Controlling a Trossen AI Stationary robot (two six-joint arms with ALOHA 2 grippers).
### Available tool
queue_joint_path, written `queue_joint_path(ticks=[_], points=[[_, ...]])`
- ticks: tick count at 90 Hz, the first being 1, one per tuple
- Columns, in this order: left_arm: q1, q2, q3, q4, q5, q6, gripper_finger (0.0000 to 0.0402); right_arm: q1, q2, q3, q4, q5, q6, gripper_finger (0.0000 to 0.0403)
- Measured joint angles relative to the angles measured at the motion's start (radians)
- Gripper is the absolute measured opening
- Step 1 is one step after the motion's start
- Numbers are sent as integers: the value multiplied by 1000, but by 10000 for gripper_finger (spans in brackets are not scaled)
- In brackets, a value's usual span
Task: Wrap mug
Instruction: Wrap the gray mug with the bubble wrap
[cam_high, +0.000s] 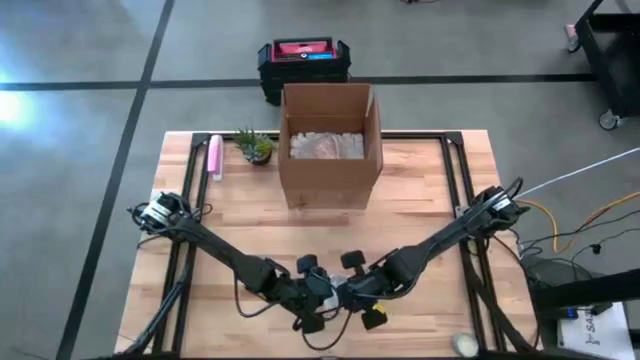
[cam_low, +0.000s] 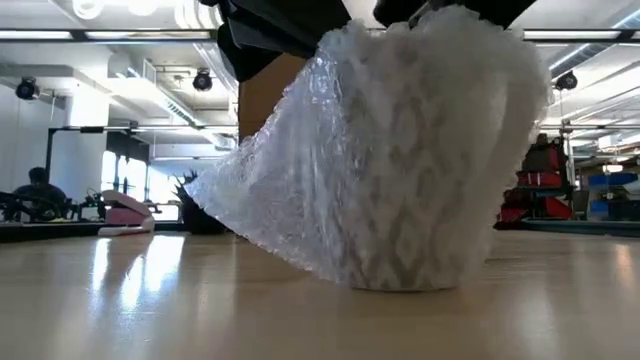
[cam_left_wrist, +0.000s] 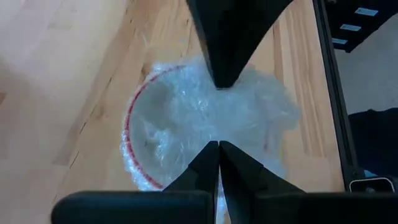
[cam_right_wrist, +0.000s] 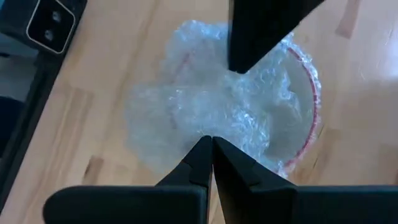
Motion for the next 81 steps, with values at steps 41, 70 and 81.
queue_joint_path(ticks=[41, 70, 81], points=[[35, 55, -45, 96, 39, 20, 0, -12, 13, -18, 43, 12, -19, 0], [32, 4, -50, 91, 22, 55, 0, -11, -34, -22, 28, 9, -51, 0], [26, -41, -50, 100, 0, 73, 0, -10, -82, -21, 20, 12, -48, 0]])
